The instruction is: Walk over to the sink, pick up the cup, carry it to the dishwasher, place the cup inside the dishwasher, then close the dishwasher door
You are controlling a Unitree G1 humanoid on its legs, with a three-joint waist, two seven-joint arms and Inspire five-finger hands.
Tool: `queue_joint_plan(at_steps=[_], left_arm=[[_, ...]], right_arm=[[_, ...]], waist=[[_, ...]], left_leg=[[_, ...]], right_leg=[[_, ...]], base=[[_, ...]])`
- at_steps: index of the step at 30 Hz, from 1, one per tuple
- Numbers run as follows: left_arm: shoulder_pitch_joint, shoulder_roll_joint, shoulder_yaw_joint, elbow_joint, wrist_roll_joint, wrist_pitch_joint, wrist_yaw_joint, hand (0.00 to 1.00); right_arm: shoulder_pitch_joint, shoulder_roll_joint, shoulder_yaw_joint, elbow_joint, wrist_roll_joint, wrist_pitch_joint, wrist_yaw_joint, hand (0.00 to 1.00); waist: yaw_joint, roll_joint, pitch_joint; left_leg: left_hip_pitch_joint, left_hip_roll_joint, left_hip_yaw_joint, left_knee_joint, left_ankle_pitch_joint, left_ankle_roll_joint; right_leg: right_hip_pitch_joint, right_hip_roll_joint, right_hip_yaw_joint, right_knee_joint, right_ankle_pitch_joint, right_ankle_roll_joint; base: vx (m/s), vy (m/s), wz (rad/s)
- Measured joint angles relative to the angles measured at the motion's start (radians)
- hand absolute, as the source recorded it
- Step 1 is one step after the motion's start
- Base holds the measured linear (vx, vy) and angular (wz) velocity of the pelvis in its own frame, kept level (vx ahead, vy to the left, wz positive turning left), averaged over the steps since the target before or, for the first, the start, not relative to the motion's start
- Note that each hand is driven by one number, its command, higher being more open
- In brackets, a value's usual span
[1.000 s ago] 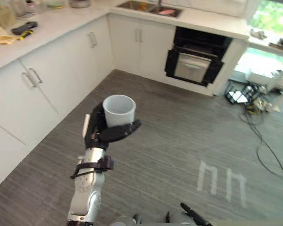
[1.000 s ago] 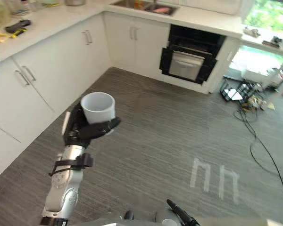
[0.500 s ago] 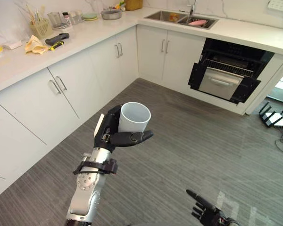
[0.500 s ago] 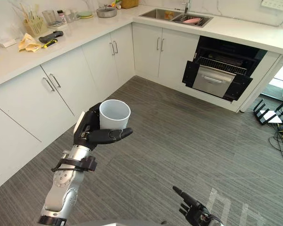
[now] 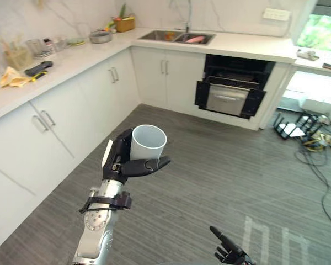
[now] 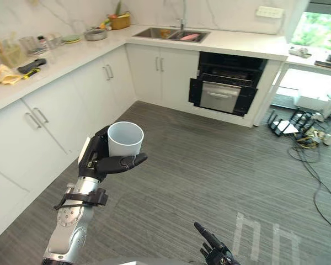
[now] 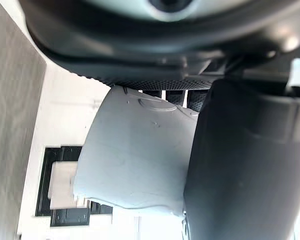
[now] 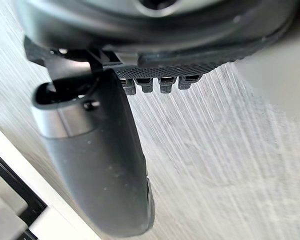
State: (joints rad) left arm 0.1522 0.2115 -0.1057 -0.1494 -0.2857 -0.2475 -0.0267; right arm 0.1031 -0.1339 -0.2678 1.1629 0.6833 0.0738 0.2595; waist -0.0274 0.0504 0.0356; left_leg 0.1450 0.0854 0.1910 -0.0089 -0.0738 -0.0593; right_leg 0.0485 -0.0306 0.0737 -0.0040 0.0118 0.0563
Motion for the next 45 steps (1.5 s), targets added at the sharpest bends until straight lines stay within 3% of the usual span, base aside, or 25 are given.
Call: queue_joint_plan(at_steps=[7, 8, 15, 17, 19, 21, 23, 25, 26, 27, 28, 29, 30, 32, 33, 34, 35, 36, 37, 38, 40, 42, 43, 44, 45], left_arm=[[-0.05, -0.014, -0.003, 0.024, 0.003, 0.0, 0.065, 0.0], [-0.063, -0.057, -0.011, 0.036, 0.011, 0.0, 0.073, 0.0], [-0.066, -0.086, -0.008, 0.034, 0.008, 0.002, 0.072, 0.0], [-0.066, -0.109, -0.007, 0.029, -0.015, 0.02, 0.07, 0.0], [-0.066, -0.145, -0.002, 0.014, -0.06, 0.053, 0.067, 0.0], [-0.066, -0.159, -0.002, 0.005, -0.091, 0.08, 0.068, 0.0], [-0.067, -0.164, -0.012, -0.002, -0.128, 0.108, 0.069, 0.0], [-0.065, -0.164, -0.029, -0.006, -0.156, 0.133, 0.073, 0.0], [-0.078, -0.168, -0.04, -0.019, -0.167, 0.147, 0.086, 0.0], [-0.087, -0.17, -0.05, -0.018, -0.168, 0.152, 0.092, 0.0], [-0.075, -0.188, -0.058, -0.018, -0.168, 0.171, 0.098, 0.0], [-0.058, -0.195, -0.055, -0.017, -0.168, 0.181, 0.107, 0.0], [-0.058, -0.191, -0.055, -0.015, -0.168, 0.185, 0.108, 0.0], [-0.058, -0.178, -0.048, -0.013, -0.166, 0.19, 0.098, 0.0], [-0.058, -0.176, -0.031, -0.013, -0.165, 0.19, 0.09, 0.0], [-0.058, -0.173, -0.015, -0.014, -0.161, 0.19, 0.087, 0.0], [-0.056, -0.174, -0.006, -0.019, -0.158, 0.19, 0.084, 0.0], [-0.042, -0.175, 0.013, -0.04, -0.146, 0.189, 0.08, 0.0], [-0.009, -0.177, 0.032, -0.069, -0.135, 0.185, 0.069, 0.0], [0.003, -0.176, 0.04, -0.086, -0.13, 0.184, 0.064, 0.0], [0.0, -0.182, 0.093, -0.096, -0.124, 0.168, 0.046, 0.0], [-0.001, -0.182, 0.136, -0.096, -0.126, 0.166, 0.046, 0.0], [0.013, -0.19, 0.14, -0.098, -0.127, 0.161, 0.045, 0.0], [0.022, -0.189, 0.14, -0.099, -0.126, 0.159, 0.045, 0.0], [0.034, -0.182, 0.142, -0.109, -0.126, 0.157, 0.045, 0.0]], right_arm=[[0.097, 0.015, -0.042, 0.009, -0.001, 0.004, -0.001, 1.0], [0.133, 0.038, -0.08, -0.034, -0.045, 0.003, -0.011, 1.0], [0.135, 0.048, -0.08, -0.036, -0.044, 0.003, -0.009, 1.0], [0.138, 0.054, -0.079, -0.039, -0.044, 0.004, -0.003, 1.0], [0.151, 0.07, -0.077, -0.048, -0.043, 0.007, 0.02, 1.0], [0.155, 0.078, -0.077, -0.048, -0.039, 0.007, 0.026, 1.0], [0.156, 0.086, -0.08, -0.047, -0.04, -0.003, 0.029, 1.0], [0.152, 0.08, -0.074, -0.047, -0.04, -0.01, 0.024, 1.0], [0.134, 0.071, -0.051, -0.048, -0.04, -0.019, 0.008, 1.0], [0.123, 0.05, -0.031, -0.048, -0.04, -0.025, -0.009, 1.0], [0.11, 0.018, 0.003, -0.051, -0.041, -0.038, -0.045, 1.0], [0.099, 0.002, 0.035, -0.075, -0.044, -0.049, -0.067, 1.0], [0.092, -0.004, 0.044, -0.093, -0.044, -0.061, -0.08, 1.0], [0.048, -0.02, 0.065, -0.159, -0.036, -0.084, -0.117, 1.0], [0.006, -0.029, 0.094, -0.213, -0.024, -0.093, -0.135, 1.0], [-0.027, -0.03, 0.139, -0.29, 0.013, -0.108, -0.16, 1.0], [-0.038, -0.029, 0.158, -0.335, 0.031, -0.119, -0.17, 1.0], [-0.059, -0.019, 0.187, -0.412, 0.043, -0.139, -0.188, 1.0], [-0.07, -0.006, 0.202, -0.479, 0.043, -0.164, -0.208, 1.0], [-0.075, 0.005, 0.205, -0.503, 0.043, -0.181, -0.214, 1.0], [-0.118, 0.023, 0.228, -0.505, 0.04, -0.223, -0.217, 1.0], [-0.136, 0.029, 0.236, -0.511, 0.04, -0.227, -0.218, 1.0], [-0.108, 0.016, 0.23, -0.526, 0.037, -0.236, -0.217, 1.0], [-0.092, 0.019, 0.228, -0.529, 0.037, -0.236, -0.218, 1.0], [-0.063, 0.021, 0.23, -0.543, 0.028, -0.235, -0.214, 1.0]], waist=[[-0.035, 0.004, 0.005], [-0.016, 0.002, 0.007], [-0.013, -0.011, 0.014], [-0.013, -0.019, 0.02], [-0.01, -0.043, 0.03], [-0.01, -0.06, 0.036], [-0.013, -0.066, 0.04], [-0.013, -0.058, 0.035], [-0.018, -0.053, 0.058], [-0.022, -0.039, 0.072], [-0.016, -0.011, 0.071], [-0.009, -0.001, 0.075], [-0.008, 0.001, 0.081], [0.0, -0.002, 0.084], [0.016, -0.007, 0.088], [0.034, -0.013, 0.091], [0.037, -0.013, 0.091], [0.037, -0.013, 0.092], [0.049, -0.011, 0.088], [0.049, -0.005, 0.082], [0.048, -0.025, 0.095], [0.058, -0.035, 0.117], [0.065, -0.014, 0.094], [0.066, -0.034, 0.086], [0.065, -0.059, 0.072]], left_leg=[[0.04, 0.026, 0.079, -0.022, -0.008, -0.015], [0.047, 0.066, 0.113, 0.005, -0.014, -0.039], [0.037, 0.064, 0.12, 0.012, -0.014, -0.039], [0.038, 0.064, 0.12, 0.021, -0.017, -0.034], [0.041, 0.062, 0.12, 0.053, -0.037, -0.024], [0.038, 0.061, 0.113, 0.09, -0.073, -0.024], [0.021, 0.058, 0.099, 0.185, -0.146, -0.039], [0.034, 0.06, 0.098, 0.197, -0.164, -0.056], [-0.031, 0.104, 0.081, 0.459, -0.225, -0.028], [-0.109, 0.145, 0.069, 0.654, -0.232, 0.011], [-0.223, 0.209, 0.041, 0.892, -0.15, 0.063], [-0.286, 0.229, 0.006, 1.019, -0.072, 0.063], [-0.302, 0.22, -0.002, 1.043, -0.084, 0.061], [-0.349, 0.152, 0.007, 0.983, -0.162, 0.057], [-0.366, 0.094, 0.012, 0.856, -0.195, 0.052], [-0.37, 0.036, 0.008, 0.65, -0.186, 0.04], [-0.371, 0.017, 0.006, 0.535, -0.164, 0.032], [-0.372, -0.006, -0.013, 0.336, -0.042, 0.03], [-0.343, -0.021, -0.04, 0.224, 0.13, 0.003], [-0.338, -0.031, -0.045, 0.214, 0.185, 0.044], [-0.374, -0.026, -0.037, 0.396, 0.063, 0.07], [-0.425, -0.016, -0.025, 0.578, -0.021, 0.058], [-0.379, -0.026, -0.044, 0.458, -0.01, 0.082], [-0.355, -0.046, -0.025, 0.452, -0.039, 0.07], [-0.32, -0.09, -0.002, 0.424, -0.059, 0.101]], right_leg=[[0.002, 0.037, 0.072, -0.015, 0.019, -0.007], [0.024, 0.063, 0.052, -0.056, 0.059, -0.022], [-0.002, 0.062, 0.055, -0.031, 0.053, -0.019], [-0.02, 0.062, 0.051, 0.015, 0.023, -0.016], [-0.066, 0.018, -0.079, 0.14, -0.054, -0.023], [-0.085, 0.004, -0.101, 0.228, -0.098, -0.015], [-0.126, -0.037, -0.157, 0.396, -0.191, -0.02], [-0.124, -0.056, -0.212, 0.462, -0.255, -0.036], [-0.102, -0.057, -0.248, 0.482, -0.306, -0.055], [-0.087, -0.049, -0.266, 0.495, -0.325, -0.06], [-0.053, -0.026, -0.278, 0.488, -0.34, -0.066], [-0.005, -0.017, -0.278, 0.453, -0.34, -0.075], [0.02, -0.022, -0.278, 0.437, -0.341, -0.075], [0.062, -0.049, -0.265, 0.386, -0.335, -0.068], [0.081, -0.067, -0.238, 0.347, -0.32, -0.054], [0.106, -0.088, -0.222, 0.304, -0.301, -0.031], [0.121, -0.094, -0.216, 0.281, -0.297, -0.026], [0.149, -0.1, -0.207, 0.248, -0.295, -0.023], [0.167, -0.106, -0.184, 0.23, -0.289, -0.014], [0.179, -0.109, -0.177, 0.216, -0.286, -0.012], [0.231, -0.122, -0.153, 0.174, -0.236, 0.028], [0.281, -0.132, -0.123, 0.19, -0.221, 0.035], [0.264, -0.14, -0.121, 0.296, -0.227, 0.044], [0.243, -0.163, -0.114, 0.369, -0.236, 0.046], [0.162, -0.216, -0.104, 0.558, -0.217, 0.071]], base=[[0.05, -0.034, -0.35], [0.02, -0.008, -0.06], [0.0, 0.0, -0.02], [-0.04, 0.0, 0.02], [-0.09, 0.014, 0.02], [-0.03, 0.001, 0.03], [0.02, -0.034, 0.07], [0.12, -0.078, 0.28], [0.15, -0.076, 0.5], [0.13, -0.1, 0.5], [0.19, -0.075, 0.28], [0.26, -0.068, 0.12], [0.36, -0.009, 0.02], [0.37, 0.023, -0.17], [0.38, 0.051, -0.6], [0.46, 0.072, -0.62], [0.4, 0.099, -0.47], [0.53, 0.162, -0.43], [0.5, 0.179, -0.38], [0.52, 0.171, -0.07], [0.47, 0.133, 0.04], [0.29, 0.135, -0.32], [0.18, 0.171, -0.34], [0.23, 0.18, -0.31], [0.33, 0.183, -0.16]])
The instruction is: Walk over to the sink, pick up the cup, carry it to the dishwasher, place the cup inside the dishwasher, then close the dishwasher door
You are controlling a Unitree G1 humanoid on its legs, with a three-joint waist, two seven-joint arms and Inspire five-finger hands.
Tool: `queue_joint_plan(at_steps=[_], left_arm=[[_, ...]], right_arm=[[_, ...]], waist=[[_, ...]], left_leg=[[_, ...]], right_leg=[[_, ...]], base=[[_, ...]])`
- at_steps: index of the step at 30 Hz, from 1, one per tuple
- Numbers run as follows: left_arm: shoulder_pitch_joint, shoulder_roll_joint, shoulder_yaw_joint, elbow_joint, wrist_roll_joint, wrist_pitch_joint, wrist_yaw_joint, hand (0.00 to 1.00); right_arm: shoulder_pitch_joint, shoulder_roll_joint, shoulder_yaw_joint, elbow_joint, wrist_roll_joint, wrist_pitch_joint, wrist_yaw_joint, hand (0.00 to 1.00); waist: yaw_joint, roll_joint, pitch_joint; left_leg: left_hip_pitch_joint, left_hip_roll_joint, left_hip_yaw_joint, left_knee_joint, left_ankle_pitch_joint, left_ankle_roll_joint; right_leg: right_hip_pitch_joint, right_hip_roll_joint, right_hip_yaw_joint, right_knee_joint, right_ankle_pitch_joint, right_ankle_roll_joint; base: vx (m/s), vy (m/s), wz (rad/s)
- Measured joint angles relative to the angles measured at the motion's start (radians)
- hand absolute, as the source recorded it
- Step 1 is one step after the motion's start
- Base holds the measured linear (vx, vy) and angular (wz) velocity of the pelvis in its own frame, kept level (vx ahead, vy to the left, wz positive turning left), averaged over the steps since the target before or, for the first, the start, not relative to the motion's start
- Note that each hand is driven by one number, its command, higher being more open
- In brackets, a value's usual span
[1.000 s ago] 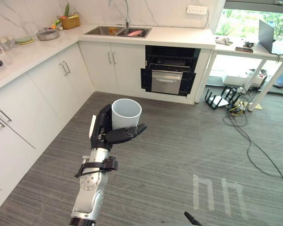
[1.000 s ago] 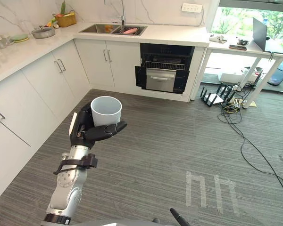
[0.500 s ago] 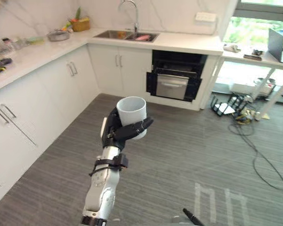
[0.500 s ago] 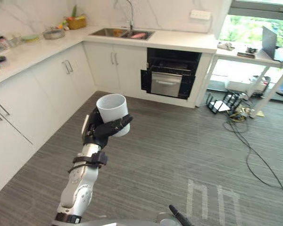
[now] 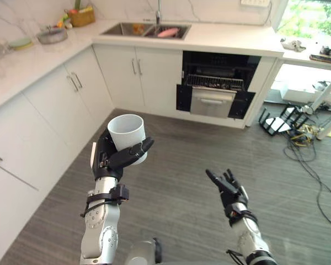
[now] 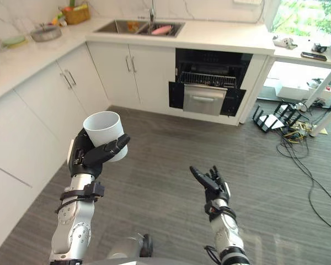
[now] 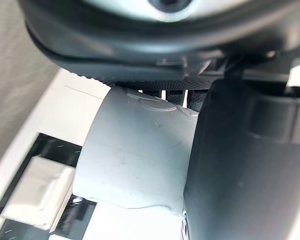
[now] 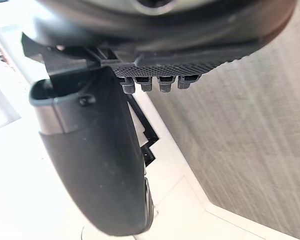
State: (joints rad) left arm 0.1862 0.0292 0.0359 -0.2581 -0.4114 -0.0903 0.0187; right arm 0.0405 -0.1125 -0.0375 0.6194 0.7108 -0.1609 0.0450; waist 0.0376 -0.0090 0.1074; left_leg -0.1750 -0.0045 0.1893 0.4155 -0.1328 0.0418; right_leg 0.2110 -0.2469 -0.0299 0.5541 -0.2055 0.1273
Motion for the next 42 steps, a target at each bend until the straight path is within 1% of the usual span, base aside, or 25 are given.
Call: queue_joint_plan(at_steps=[2, 3, 4, 5, 7, 10, 11, 13, 14, 15, 18, 19, 20, 21, 22, 24, 26, 27, 29, 32, 35, 36, 37, 39, 42], left_arm=[[0.0, 0.002, -0.001, -0.019, 0.009, 0.001, 0.0, 0.0], [0.001, 0.002, -0.003, -0.02, 0.014, 0.003, 0.0, 0.0], [0.003, -0.001, -0.007, -0.02, 0.026, 0.009, 0.002, 0.0], [0.002, -0.006, -0.013, -0.021, 0.038, 0.011, 0.01, 0.0], [-0.008, -0.005, -0.027, -0.028, 0.039, 0.01, 0.015, 0.0], [-0.009, -0.006, -0.082, -0.049, 0.028, 0.012, 0.004, 0.0], [-0.007, -0.006, -0.089, -0.056, 0.016, 0.013, -0.011, 0.0], [0.003, 0.012, -0.09, -0.097, 0.0, 0.012, -0.02, 0.0], [0.006, 0.01, -0.091, -0.104, -0.001, 0.009, -0.024, 0.0], [0.011, -0.005, -0.097, -0.104, -0.002, 0.008, -0.025, 0.0], [0.013, -0.039, -0.109, -0.106, -0.018, 0.009, -0.049, 0.0], [0.01, -0.049, -0.108, -0.106, -0.039, 0.013, -0.05, 0.0], [0.009, -0.055, -0.109, -0.106, -0.043, 0.013, -0.05, 0.0], [0.01, -0.072, -0.112, -0.1, -0.042, 0.013, -0.05, 0.0], [0.01, -0.079, -0.116, -0.095, -0.038, 0.012, -0.048, 0.0], [0.012, -0.077, -0.137, -0.093, -0.033, 0.011, -0.044, 0.0], [0.012, -0.077, -0.14, -0.083, -0.018, 0.011, -0.038, 0.0], [0.012, -0.078, -0.139, -0.076, -0.018, 0.011, -0.038, 0.0], [0.013, -0.078, -0.13, -0.039, -0.018, 0.01, -0.049, 0.0], [0.055, -0.077, -0.13, -0.021, -0.016, 0.012, -0.063, 0.0], [0.073, -0.075, -0.143, -0.02, -0.018, 0.012, -0.071, 0.0], [0.072, -0.071, -0.154, -0.017, -0.023, 0.01, -0.081, 0.0], [0.055, -0.036, -0.153, 0.008, -0.033, 0.006, -0.094, 0.0], [0.012, -0.012, -0.148, 0.038, -0.039, 0.005, -0.087, 0.0], [-0.054, -0.011, -0.15, 0.06, -0.039, 0.005, -0.036, 0.0]], right_arm=[[0.021, 0.021, -0.006, -0.008, -0.01, 0.002, 0.008, 1.0], [0.032, 0.029, -0.007, -0.009, -0.011, 0.002, 0.013, 1.0], [0.058, 0.044, -0.005, -0.015, -0.012, 0.002, 0.021, 1.0], [0.084, 0.06, 0.0, -0.028, -0.022, 0.002, 0.024, 1.0], [0.135, 0.088, 0.007, -0.097, -0.035, -0.001, 0.029, 1.0], [0.209, 0.118, 0.005, -0.282, -0.037, -0.003, 0.029, 1.0], [0.227, 0.126, 0.01, -0.343, -0.043, -0.003, 0.03, 1.0], [0.23, 0.135, 0.029, -0.408, -0.046, -0.012, 0.041, 1.0], [0.228, 0.128, 0.033, -0.417, -0.046, -0.021, 0.049, 1.0], [0.216, 0.111, 0.04, -0.416, -0.046, -0.026, 0.055, 1.0], [0.203, 0.109, 0.039, -0.421, -0.045, -0.019, 0.034, 1.0], [0.205, 0.119, 0.036, -0.424, -0.046, -0.008, 0.022, 1.0], [0.209, 0.126, 0.032, -0.426, -0.045, -0.001, 0.018, 1.0], [0.228, 0.129, 0.03, -0.433, -0.041, 0.004, 0.018, 1.0], [0.243, 0.128, 0.028, -0.44, -0.036, 0.004, 0.024, 1.0], [0.251, 0.116, 0.012, -0.442, -0.037, 0.002, 0.035, 1.0], [0.241, 0.089, 0.0, -0.462, -0.036, -0.012, 0.044, 1.0], [0.234, 0.083, 0.0, -0.463, -0.036, -0.016, 0.046, 1.0], [0.164, 0.071, 0.006, -0.446, -0.036, -0.017, 0.048, 1.0], [0.098, 0.072, 0.034, -0.423, -0.036, -0.017, 0.045, 1.0], [0.114, 0.071, 0.042, -0.414, -0.037, -0.018, 0.045, 1.0], [0.126, 0.058, 0.042, -0.383, -0.037, -0.019, 0.046, 1.0], [0.128, 0.083, 0.043, -0.318, -0.037, -0.013, 0.041, 1.0], [0.126, 0.101, 0.044, -0.275, -0.037, -0.01, 0.041, 1.0], [0.127, 0.105, 0.045, -0.261, -0.036, 0.003, 0.038, 1.0]], waist=[[-0.019, -0.028, 0.028], [-0.028, -0.03, 0.038], [-0.04, -0.021, 0.056], [-0.058, -0.005, 0.068], [-0.085, 0.0, 0.072], [-0.09, 0.0, 0.083], [-0.077, 0.002, 0.081], [-0.067, -0.013, 0.066], [-0.065, -0.022, 0.058], [-0.064, 0.01, 0.045], [-0.06, 0.055, 0.016], [-0.061, 0.067, 0.009], [-0.063, 0.07, 0.012], [-0.061, 0.074, 0.016], [-0.057, 0.081, 0.017], [-0.051, 0.082, 0.018], [-0.033, 0.079, 0.009], [-0.025, 0.079, 0.001], [-0.004, 0.074, -0.023], [0.018, 0.067, -0.038], [0.02, 0.073, -0.043], [0.016, 0.091, -0.06], [-0.004, 0.018, -0.085], [-0.013, -0.024, -0.087], [-0.03, -0.026, -0.088]], left_leg=[[0.089, -0.059, 0.018, -0.019, -0.03, 0.041], [0.126, -0.073, 0.015, -0.027, -0.042, 0.055], [0.203, -0.084, 0.009, -0.053, -0.062, 0.069], [0.267, -0.08, -0.01, -0.081, -0.075, 0.073], [0.305, -0.074, -0.048, -0.111, -0.099, 0.079], [0.358, -0.064, -0.095, -0.134, -0.141, 0.057], [0.389, -0.043, -0.095, -0.134, -0.164, 0.03], [0.441, -0.033, -0.097, -0.128, -0.227, -0.003], [0.467, -0.029, -0.101, -0.126, -0.252, -0.01], [0.512, 0.002, -0.111, -0.124, -0.279, -0.01], [0.49, 0.07, -0.116, 0.043, -0.255, 0.025], [0.433, 0.104, -0.091, 0.19, -0.193, 0.028], [0.398, 0.128, -0.076, 0.281, -0.133, 0.005], [0.319, 0.189, -0.045, 0.458, 0.059, -0.077], [0.254, 0.243, -0.036, 0.599, 0.126, -0.113], [0.136, 0.309, -0.004, 0.775, 0.11, -0.094], [0.023, 0.337, 0.064, 0.728, 0.011, -0.066], [0.006, 0.333, 0.075, 0.665, -0.013, -0.065], [0.01, 0.264, 0.047, 0.183, -0.038, -0.08], [0.048, 0.208, -0.043, -0.309, 0.069, -0.115], [0.044, 0.189, -0.005, -0.356, 0.218, -0.109], [0.05, 0.183, 0.025, -0.344, 0.322, -0.09], [0.067, 0.126, 0.041, -0.337, 0.305, -0.093], [0.087, 0.075, 0.047, -0.343, 0.274, -0.064], [0.139, 0.043, 0.045, -0.315, 0.199, -0.049]], right_leg=[[-0.129, -0.093, -0.001, 0.324, 0.165, 0.017], [-0.157, -0.109, -0.01, 0.415, 0.171, -0.001], [-0.221, -0.105, -0.011, 0.57, 0.126, -0.063], [-0.29, -0.059, -0.012, 0.649, 0.078, -0.098], [-0.421, 0.026, -0.009, 0.621, 0.02, -0.097], [-0.563, 0.065, -0.11, 0.245, 0.016, -0.09], [-0.536, 0.092, -0.181, -0.038, 0.065, -0.089], [-0.505, 0.131, -0.228, -0.325, 0.132, -0.096], [-0.5, 0.133, -0.225, -0.321, 0.178, -0.125], [-0.491, 0.143, -0.25, -0.261, 0.23, -0.143], [-0.484, 0.176, -0.285, -0.139, 0.163, -0.188], [-0.451, 0.193, -0.303, -0.14, 0.124, -0.189], [-0.425, 0.198, -0.312, -0.147, 0.107, -0.186], [-0.358, 0.215, -0.325, -0.18, 0.079, -0.186], [-0.298, 0.227, -0.336, -0.216, 0.063, -0.181], [-0.193, 0.24, -0.36, -0.275, 0.034, -0.175], [-0.096, 0.239, -0.364, -0.353, 0.013, -0.157], [-0.081, 0.238, -0.358, -0.371, 0.013, -0.155], [-0.059, 0.216, -0.333, -0.392, 0.027, -0.148], [-0.062, 0.179, -0.254, -0.366, 0.025, -0.128], [-0.012, 0.152, -0.221, -0.37, -0.016, -0.059], [0.02, 0.149, -0.212, -0.369, -0.044, -0.017], [0.029, 0.085, -0.213, -0.354, -0.06, -0.004], [0.021, 0.029, -0.208, -0.296, -0.05, 0.01], [0.009, -0.013, -0.185, -0.166, 0.021, 0.039]], base=[[0.44, 0.188, -0.07], [0.41, 0.151, 0.04], [0.39, 0.11, 0.17], [0.38, 0.087, 0.25], [0.32, -0.014, 0.56], [0.39, -0.127, 0.44], [0.42, -0.149, 0.13], [0.47, -0.2, -0.06], [0.69, -0.264, 0.01], [0.58, -0.203, 0.12], [0.54, -0.237, 0.13], [0.53, -0.258, 0.15], [0.5, -0.242, 0.32], [0.49, -0.209, 0.38], [0.48, -0.189, 0.44], [0.47, -0.159, 0.41], [0.48, -0.16, 0.15], [0.43, -0.096, -0.2], [0.46, -0.02, -0.38], [0.49, 0.094, -0.62], [0.46, 0.199, -0.42], [0.51, 0.29, -0.01], [0.5, 0.267, 0.03], [0.41, 0.191, 0.18], [0.3, 0.172, 0.1]])
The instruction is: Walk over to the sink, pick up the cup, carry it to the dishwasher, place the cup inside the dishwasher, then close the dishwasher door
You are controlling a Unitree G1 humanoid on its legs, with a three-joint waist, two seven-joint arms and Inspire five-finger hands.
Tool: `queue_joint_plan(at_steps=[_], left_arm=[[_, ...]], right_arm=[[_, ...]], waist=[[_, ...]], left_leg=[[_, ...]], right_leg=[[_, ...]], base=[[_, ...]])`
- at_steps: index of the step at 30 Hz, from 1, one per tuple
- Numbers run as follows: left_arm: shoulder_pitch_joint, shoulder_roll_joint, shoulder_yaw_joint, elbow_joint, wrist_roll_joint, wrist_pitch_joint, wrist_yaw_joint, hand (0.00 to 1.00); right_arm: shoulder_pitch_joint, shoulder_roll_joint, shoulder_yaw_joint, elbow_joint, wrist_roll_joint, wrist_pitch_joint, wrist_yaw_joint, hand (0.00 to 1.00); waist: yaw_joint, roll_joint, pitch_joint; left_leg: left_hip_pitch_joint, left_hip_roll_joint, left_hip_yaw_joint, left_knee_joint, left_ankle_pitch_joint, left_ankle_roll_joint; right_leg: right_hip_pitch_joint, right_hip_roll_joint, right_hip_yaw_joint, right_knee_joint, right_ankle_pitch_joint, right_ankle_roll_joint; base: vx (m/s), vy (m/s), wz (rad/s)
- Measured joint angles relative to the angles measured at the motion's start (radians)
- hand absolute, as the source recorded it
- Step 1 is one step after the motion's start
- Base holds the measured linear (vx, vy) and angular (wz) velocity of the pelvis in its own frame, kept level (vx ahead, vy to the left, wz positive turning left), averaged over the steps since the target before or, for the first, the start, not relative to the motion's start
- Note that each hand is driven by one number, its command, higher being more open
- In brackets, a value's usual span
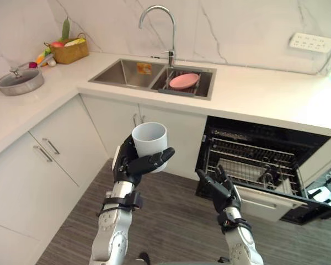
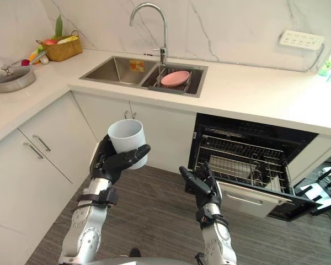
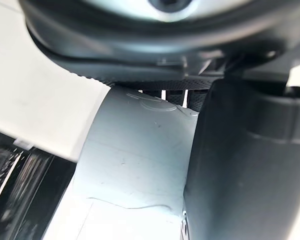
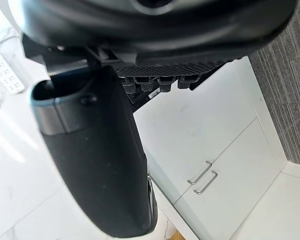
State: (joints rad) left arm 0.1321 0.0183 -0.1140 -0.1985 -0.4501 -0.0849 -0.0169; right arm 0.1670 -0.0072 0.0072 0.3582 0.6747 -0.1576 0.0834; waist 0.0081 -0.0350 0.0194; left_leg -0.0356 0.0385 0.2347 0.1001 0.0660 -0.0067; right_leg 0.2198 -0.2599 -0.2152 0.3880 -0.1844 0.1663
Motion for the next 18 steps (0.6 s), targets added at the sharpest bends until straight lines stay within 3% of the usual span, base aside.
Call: queue_joint_plan(at_steps=[2, 3, 4, 6, 7, 8, 9, 10, 11, 12, 14, 15, 17, 18], left_arm=[[-0.047, 0.0, -0.005, 0.003, 0.0, 0.0, 0.016, 0.0], [-0.073, 0.0, -0.006, 0.008, 0.0, 0.0, 0.02, 0.0], [-0.097, 0.0, -0.008, 0.01, 0.001, -0.001, 0.035, 0.0], [-0.123, 0.0, -0.004, 0.01, 0.007, -0.011, 0.076, 0.0], [-0.14, 0.002, 0.002, 0.01, 0.01, -0.011, 0.106, 0.0], [-0.151, 0.008, 0.014, 0.014, 0.009, -0.011, 0.127, 0.0], [-0.15, 0.012, 0.025, 0.015, 0.009, -0.011, 0.133, 0.0], [-0.15, 0.022, 0.049, 0.025, 0.008, -0.011, 0.14, 0.0], [-0.148, 0.026, 0.072, 0.04, 0.009, -0.012, 0.142, 0.0], [-0.146, 0.022, 0.081, 0.046, 0.01, -0.011, 0.143, 0.0], [-0.148, 0.001, 0.068, 0.058, 0.035, 0.006, 0.143, 0.0], [-0.147, -0.006, 0.053, 0.058, 0.042, 0.009, 0.143, 0.0], [-0.149, -0.005, 0.018, 0.058, 0.042, 0.016, 0.139, 0.0], [-0.148, -0.002, 0.003, 0.062, 0.041, 0.016, 0.138, 0.0]], right_arm=[[0.0, -0.001, -0.002, 0.006, -0.001, 0.0, -0.005, 1.0], [0.0, -0.002, -0.002, 0.005, -0.002, -0.003, -0.006, 1.0], [0.0, -0.003, -0.002, 0.006, -0.01, -0.006, -0.01, 1.0], [-0.008, 0.002, 0.014, 0.01, -0.015, -0.007, -0.019, 1.0], [-0.012, 0.002, 0.039, 0.012, -0.026, -0.007, -0.026, 1.0], [-0.013, 0.012, 0.058, 0.012, -0.036, -0.004, -0.026, 1.0], [-0.013, 0.018, 0.068, 0.012, -0.037, -0.002, -0.027, 1.0], [-0.013, 0.03, 0.086, 0.01, -0.042, 0.003, -0.026, 1.0], [-0.014, 0.033, 0.1, 0.005, -0.063, 0.006, -0.025, 1.0], [-0.02, 0.025, 0.105, 0.003, -0.082, 0.006, -0.028, 1.0], [-0.037, -0.018, 0.104, 0.002, -0.119, 0.006, -0.058, 1.0], [-0.037, -0.032, 0.101, 0.003, -0.127, 0.006, -0.075, 1.0], [-0.038, -0.042, 0.089, 0.008, -0.139, 0.004, -0.11, 1.0], [-0.042, -0.04, 0.081, 0.006, -0.16, -0.001, -0.13, 1.0]], waist=[[-0.009, -0.01, 0.008], [-0.013, -0.014, 0.013], [-0.031, -0.012, 0.02], [-0.044, -0.001, 0.024], [-0.05, 0.004, 0.025], [-0.05, 0.002, 0.026], [-0.05, 0.002, 0.026], [-0.049, 0.001, 0.027], [-0.045, -0.009, 0.022], [-0.04, 0.002, 0.026], [-0.059, 0.042, 0.054], [-0.055, 0.049, 0.058], [-0.052, 0.063, 0.07], [-0.053, 0.06, 0.089]], left_leg=[[0.046, -0.009, -0.009, 0.02, -0.049, 0.008], [0.073, -0.019, -0.009, 0.024, -0.069, 0.015], [0.111, -0.032, -0.007, 0.017, -0.093, 0.029], [0.14, -0.03, 0.021, 0.018, -0.13, 0.045], [0.15, -0.019, 0.044, 0.018, -0.135, 0.033], [0.163, -0.007, 0.077, 0.014, -0.143, 0.025], [0.173, 0.0, 0.091, 0.008, -0.147, 0.02], [0.192, 0.01, 0.13, 0.006, -0.158, 0.006], [0.204, 0.007, 0.165, 0.019, -0.182, -0.006], [0.207, 0.012, 0.187, 0.026, -0.198, -0.011], [0.225, 0.024, 0.227, 0.04, -0.232, -0.019], [0.229, 0.041, 0.243, 0.056, -0.248, -0.028], [0.224, 0.095, 0.268, 0.186, -0.31, -0.062], [0.171, 0.152, 0.244, 0.403, -0.318, -0.078]], right_leg=[[-0.054, -0.033, 0.012, 0.195, 0.064, -0.028], [-0.112, -0.064, 0.018, 0.331, 0.133, -0.073], [-0.173, -0.101, 0.034, 0.474, 0.241, -0.114], [-0.293, -0.113, 0.049, 0.602, 0.136, -0.13], [-0.341, -0.093, 0.008, 0.547, 0.072, -0.113], [-0.361, -0.049, -0.049, 0.397, 0.04, -0.102], [-0.364, -0.024, -0.074, 0.307, 0.037, -0.102], [-0.363, 0.034, -0.131, 0.145, 0.051, -0.107], [-0.35, 0.064, -0.244, 0.027, 0.098, -0.201], [-0.335, 0.066, -0.29, 0.007, 0.091, -0.221], [-0.324, 0.099, -0.275, -0.022, 0.085, -0.228], [-0.32, 0.114, -0.263, -0.028, 0.082, -0.227], [-0.289, 0.147, -0.235, -0.047, 0.043, -0.228], [-0.259, 0.163, -0.209, -0.059, 0.04, -0.229]], base=[[0.23, 0.168, 0.09], [0.16, 0.148, 0.05], [0.14, 0.14, -0.07], [0.16, 0.137, -0.29], [0.15, 0.078, -0.58], [0.12, 0.032, -0.67], [0.15, -0.031, -0.87], [0.18, -0.079, -1.05], [0.2, -0.086, -1.17], [0.2, -0.073, -1.07], [0.16, -0.025, -0.71], [0.14, -0.021, -0.55], [0.13, -0.031, -0.53], [0.17, -0.069, -0.67]])
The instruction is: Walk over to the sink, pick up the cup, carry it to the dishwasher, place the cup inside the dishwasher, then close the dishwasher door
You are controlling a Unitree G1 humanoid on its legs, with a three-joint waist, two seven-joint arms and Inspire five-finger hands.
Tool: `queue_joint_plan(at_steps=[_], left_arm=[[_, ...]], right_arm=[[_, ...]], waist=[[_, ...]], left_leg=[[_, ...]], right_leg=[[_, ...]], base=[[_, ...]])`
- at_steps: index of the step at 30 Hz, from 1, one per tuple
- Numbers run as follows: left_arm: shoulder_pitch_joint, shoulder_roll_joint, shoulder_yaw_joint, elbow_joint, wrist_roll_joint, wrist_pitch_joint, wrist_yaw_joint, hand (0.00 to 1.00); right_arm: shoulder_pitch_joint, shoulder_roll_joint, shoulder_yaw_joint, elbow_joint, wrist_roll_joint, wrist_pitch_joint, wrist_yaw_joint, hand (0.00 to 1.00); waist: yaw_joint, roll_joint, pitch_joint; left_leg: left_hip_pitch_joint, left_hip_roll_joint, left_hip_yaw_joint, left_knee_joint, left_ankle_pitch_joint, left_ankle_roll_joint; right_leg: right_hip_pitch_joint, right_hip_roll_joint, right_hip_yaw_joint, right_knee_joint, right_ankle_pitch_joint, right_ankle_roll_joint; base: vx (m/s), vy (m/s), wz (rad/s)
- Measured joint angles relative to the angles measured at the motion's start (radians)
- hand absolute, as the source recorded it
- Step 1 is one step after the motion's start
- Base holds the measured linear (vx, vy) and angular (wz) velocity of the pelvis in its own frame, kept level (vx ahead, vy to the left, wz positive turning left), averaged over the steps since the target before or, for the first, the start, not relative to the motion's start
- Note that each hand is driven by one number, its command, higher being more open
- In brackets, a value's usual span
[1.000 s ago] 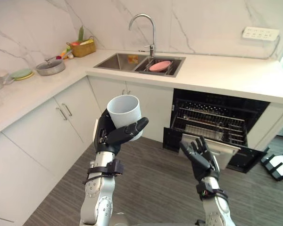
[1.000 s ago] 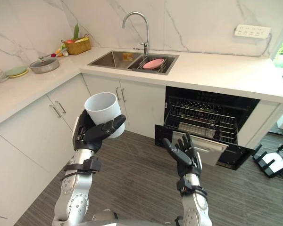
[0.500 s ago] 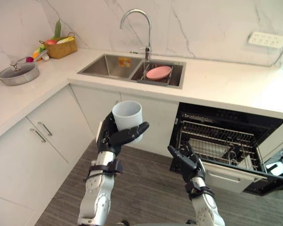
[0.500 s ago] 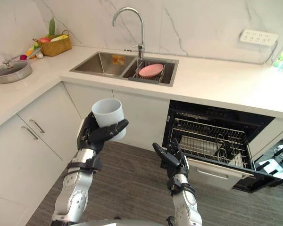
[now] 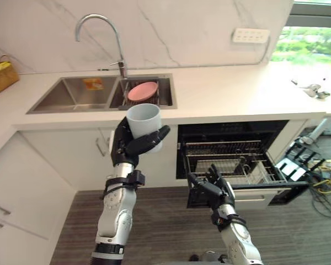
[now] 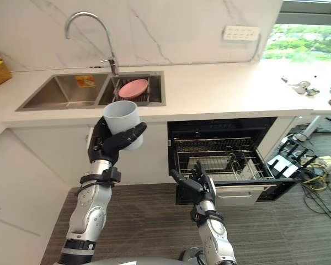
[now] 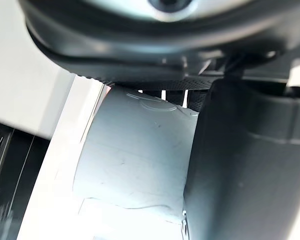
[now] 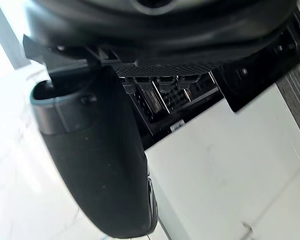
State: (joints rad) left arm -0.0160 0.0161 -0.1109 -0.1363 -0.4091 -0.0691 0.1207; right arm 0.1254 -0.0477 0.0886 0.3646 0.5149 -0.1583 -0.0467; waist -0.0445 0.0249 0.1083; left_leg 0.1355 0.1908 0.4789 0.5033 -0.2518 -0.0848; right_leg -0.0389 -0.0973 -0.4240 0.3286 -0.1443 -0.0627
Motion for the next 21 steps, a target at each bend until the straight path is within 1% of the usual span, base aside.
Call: queue_joint_plan(at_steps=[1, 2, 3, 4, 5, 6, 7, 8, 9, 10, 12, 13, 14, 15, 16, 17, 18, 19, 20, 21], left_arm=[[0.0, -0.002, -0.006, 0.011, 0.0, -0.001, 0.002, 0.0], [0.001, 0.002, -0.005, 0.017, 0.0, -0.003, 0.002, 0.0], [0.001, -0.001, -0.01, 0.032, 0.0, -0.003, 0.006, 0.0], [0.002, 0.002, -0.011, 0.041, 0.002, -0.003, 0.012, 0.0], [0.001, 0.003, -0.011, 0.046, 0.002, -0.006, 0.014, 0.0], [0.001, 0.001, -0.014, 0.06, 0.001, -0.011, 0.018, 0.0], [0.002, -0.003, -0.017, 0.068, 0.001, -0.011, 0.024, 0.0], [0.002, -0.006, -0.017, 0.068, 0.001, -0.011, 0.026, 0.0], [0.002, -0.01, -0.017, 0.066, 0.0, -0.011, 0.026, 0.0], [0.002, -0.013, -0.017, 0.06, -0.001, -0.011, 0.024, 0.0], [0.003, -0.016, -0.017, 0.055, -0.001, -0.011, 0.018, 0.0], [0.008, -0.026, -0.017, 0.053, -0.001, -0.01, 0.004, 0.0], [0.017, -0.028, -0.016, 0.056, -0.002, -0.01, -0.006, 0.0], [0.022, -0.022, -0.018, 0.056, -0.003, -0.005, -0.013, 0.0], [0.027, 0.008, -0.013, 0.055, -0.004, -0.004, -0.034, 0.0], [0.027, 0.041, -0.011, 0.055, -0.004, -0.002, -0.054, 0.0], [0.027, 0.052, -0.011, 0.054, -0.004, -0.002, -0.065, 0.0], [0.027, 0.059, -0.014, 0.049, -0.005, -0.001, -0.091, 0.0], [0.028, 0.059, -0.02, 0.037, -0.005, 0.003, -0.117, 0.0], [0.028, 0.061, -0.022, 0.024, -0.005, 0.006, -0.133, 0.0]], right_arm=[[0.004, -0.015, -0.003, -0.019, -0.011, -0.005, -0.006, 1.0], [0.003, -0.018, -0.002, -0.029, -0.015, -0.006, -0.006, 1.0], [-0.004, -0.026, -0.003, -0.036, -0.029, -0.011, -0.006, 1.0], [-0.018, -0.027, -0.006, -0.036, -0.029, -0.016, -0.006, 1.0], [-0.025, -0.028, -0.005, -0.036, -0.029, -0.018, -0.005, 1.0], [-0.037, -0.028, -0.005, -0.036, -0.029, -0.018, -0.005, 1.0], [-0.046, -0.03, -0.005, -0.036, -0.03, -0.018, -0.004, 1.0], [-0.048, -0.031, -0.004, -0.036, -0.03, -0.018, -0.003, 1.0], [-0.048, -0.031, -0.004, -0.036, -0.034, -0.018, -0.003, 1.0], [-0.047, -0.032, -0.003, -0.036, -0.035, -0.018, -0.003, 1.0], [-0.047, -0.041, -0.003, -0.037, -0.034, -0.018, 0.002, 1.0], [-0.042, -0.059, -0.003, -0.041, -0.034, -0.017, 0.007, 1.0], [-0.034, -0.066, -0.008, -0.038, -0.034, -0.015, 0.016, 1.0], [-0.024, -0.059, -0.014, -0.044, -0.033, -0.013, 0.018, 1.0], [-0.012, -0.04, -0.012, -0.056, -0.033, -0.012, 0.034, 1.0], [-0.008, -0.025, -0.012, -0.062, -0.033, -0.012, 0.048, 1.0], [-0.008, -0.023, -0.012, -0.065, -0.033, -0.012, 0.051, 1.0], [-0.008, -0.024, -0.012, -0.07, -0.029, -0.012, 0.053, 1.0], [-0.008, -0.026, -0.014, -0.073, -0.025, -0.012, 0.051, 1.0], [-0.008, -0.024, -0.014, -0.077, -0.022, -0.012, 0.049, 1.0]], waist=[[0.0, 0.022, 0.005], [0.003, 0.03, 0.007], [0.016, 0.036, 0.005], [0.022, 0.039, 0.003], [0.024, 0.034, 0.005], [0.025, 0.03, 0.007], [0.026, 0.03, 0.007], [0.026, 0.03, 0.006], [0.027, 0.03, 0.006], [0.028, 0.031, 0.003], [0.028, 0.045, -0.009], [0.026, 0.072, -0.026], [0.023, 0.069, -0.038], [0.016, 0.057, -0.043], [0.017, 0.035, -0.045], [0.016, 0.023, -0.05], [0.015, 0.022, -0.051], [0.012, 0.022, -0.051], [0.01, 0.022, -0.051], [0.01, 0.022, -0.051]], left_leg=[[-0.084, 0.06, -0.044, 0.222, 0.049, 0.001], [-0.124, 0.078, -0.065, 0.307, 0.062, -0.006], [-0.158, 0.07, -0.105, 0.337, 0.052, -0.013], [-0.166, 0.035, -0.13, 0.272, 0.03, -0.009], [-0.167, 0.017, -0.141, 0.224, 0.018, -0.001], [-0.158, -0.022, -0.176, 0.107, 0.015, 0.001], [-0.14, -0.056, -0.228, -0.033, 0.021, 0.0], [-0.131, -0.069, -0.259, -0.102, 0.027, 0.004], [-0.119, -0.079, -0.309, -0.201, 0.051, 0.014], [-0.11, -0.076, -0.367, -0.297, 0.101, 0.023], [-0.117, -0.055, -0.423, -0.37, 0.185, 0.029], [-0.121, -0.036, -0.44, -0.389, 0.267, 0.03], [-0.116, -0.052, -0.432, -0.399, 0.222, -0.036], [-0.118, -0.07, -0.412, -0.399, 0.221, -0.026], [-0.115, -0.102, -0.382, -0.401, 0.213, -0.01], [-0.109, -0.129, -0.357, -0.409, 0.21, 0.0], [-0.104, -0.14, -0.347, -0.414, 0.208, 0.006], [-0.093, -0.161, -0.338, -0.419, 0.203, 0.015], [-0.081, -0.172, -0.333, -0.422, 0.196, 0.025], [-0.077, -0.176, -0.33, -0.421, 0.192, 0.03]], right_leg=[[0.03, 0.023, 0.025, -0.026, 0.0, 0.0], [0.044, 0.032, 0.047, -0.034, 0.0, -0.001], [0.041, 0.03, 0.097, -0.035, -0.001, 0.0], [0.039, 0.018, 0.152, -0.035, -0.001, 0.0], [0.04, 0.009, 0.176, -0.035, 0.003, -0.004], [0.04, -0.012, 0.224, -0.034, 0.007, 0.013], [0.037, -0.028, 0.268, -0.034, 0.02, 0.043], [0.035, -0.035, 0.289, -0.036, 0.022, 0.05], [0.034, -0.043, 0.317, -0.039, 0.023, 0.062], [0.023, -0.049, 0.352, -0.041, 0.02, 0.085], [-0.009, -0.056, 0.402, -0.033, 0.01, 0.119], [-0.033, -0.049, 0.427, -0.023, 0.002, 0.15], [-0.048, -0.064, 0.46, -0.022, 0.002, 0.181], [-0.051, -0.084, 0.468, -0.031, 0.01, 0.189], [-0.05, -0.119, 0.474, -0.059, 0.026, 0.208], [-0.048, -0.151, 0.475, -0.087, 0.046, 0.232], [-0.042, -0.163, 0.475, -0.105, 0.057, 0.243], [-0.023, -0.182, 0.476, -0.142, 0.079, 0.264], [-0.006, -0.193, 0.478, -0.169, 0.092, 0.276], [-0.002, -0.195, 0.48, -0.179, 0.097, 0.276]], base=[[0.13, -0.061, -0.74], [0.19, -0.021, -0.93], [0.21, 0.087, -1.18], [0.27, 0.107, -1.27], [0.24, 0.115, -1.23], [0.23, 0.144, -1.13], [0.22, 0.164, -1.07], [0.21, 0.209, -0.87], [0.2, 0.248, -0.76], [0.19, 0.271, -0.78], [0.16, 0.333, -0.72], [0.2, 0.482, -0.7], [0.17, 0.43, -0.61], [0.15, 0.406, -0.55], [0.11, 0.348, -0.54], [0.1, 0.319, -0.53], [0.09, 0.268, -0.36], [0.09, 0.221, -0.19], [0.07, 0.168, -0.14], [0.06, 0.112, -0.21]])
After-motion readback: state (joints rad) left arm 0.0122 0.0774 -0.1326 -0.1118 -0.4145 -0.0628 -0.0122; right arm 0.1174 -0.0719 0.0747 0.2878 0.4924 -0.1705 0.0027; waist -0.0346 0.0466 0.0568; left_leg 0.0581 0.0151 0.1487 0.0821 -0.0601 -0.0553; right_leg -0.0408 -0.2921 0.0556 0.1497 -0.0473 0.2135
